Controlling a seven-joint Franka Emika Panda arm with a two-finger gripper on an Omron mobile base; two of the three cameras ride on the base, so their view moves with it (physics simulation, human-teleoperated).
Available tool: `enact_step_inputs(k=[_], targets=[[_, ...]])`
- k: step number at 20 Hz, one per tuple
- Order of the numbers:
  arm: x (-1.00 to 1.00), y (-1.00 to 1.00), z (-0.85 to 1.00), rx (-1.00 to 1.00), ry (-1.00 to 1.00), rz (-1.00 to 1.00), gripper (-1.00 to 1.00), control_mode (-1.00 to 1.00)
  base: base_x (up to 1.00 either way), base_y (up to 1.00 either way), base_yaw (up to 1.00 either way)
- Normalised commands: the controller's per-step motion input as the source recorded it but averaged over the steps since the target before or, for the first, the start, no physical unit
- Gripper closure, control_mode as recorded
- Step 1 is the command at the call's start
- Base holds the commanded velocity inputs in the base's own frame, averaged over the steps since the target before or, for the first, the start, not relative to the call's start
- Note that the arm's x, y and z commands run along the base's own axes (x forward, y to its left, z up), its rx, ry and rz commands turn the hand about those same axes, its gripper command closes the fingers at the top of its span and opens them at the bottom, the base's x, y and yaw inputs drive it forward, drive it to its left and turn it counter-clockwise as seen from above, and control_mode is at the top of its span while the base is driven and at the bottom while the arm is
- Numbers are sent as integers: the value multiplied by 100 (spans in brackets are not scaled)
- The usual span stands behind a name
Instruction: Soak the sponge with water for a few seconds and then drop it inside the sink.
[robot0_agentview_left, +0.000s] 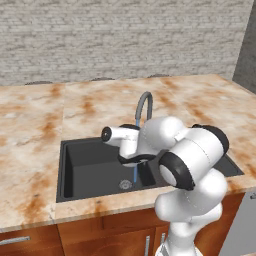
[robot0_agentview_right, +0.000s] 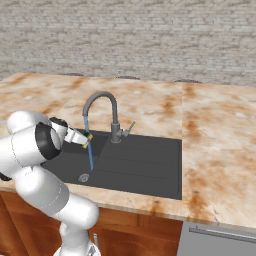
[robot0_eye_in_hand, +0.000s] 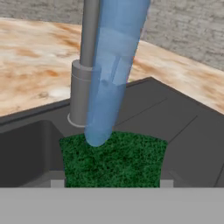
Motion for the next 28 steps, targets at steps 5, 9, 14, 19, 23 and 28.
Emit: enact_step_inputs(k=[5, 9, 14, 19, 23, 28], targets=[[10, 0, -12, -5, 0, 0, 100, -100, 0, 0, 0], [3, 0, -1, -3, 0, 0, 100, -100, 0, 0, 0], [3, 4, 3, -1, 0, 0, 100, -100, 0, 0, 0], [-4, 32, 28, 0, 0, 1, 100, -100, 0, 0, 0], [-7, 40, 34, 0, 2, 2, 100, -100, 0, 0, 0], [-20, 28, 10, 7, 10, 0, 100, -100, 0, 0, 0]])
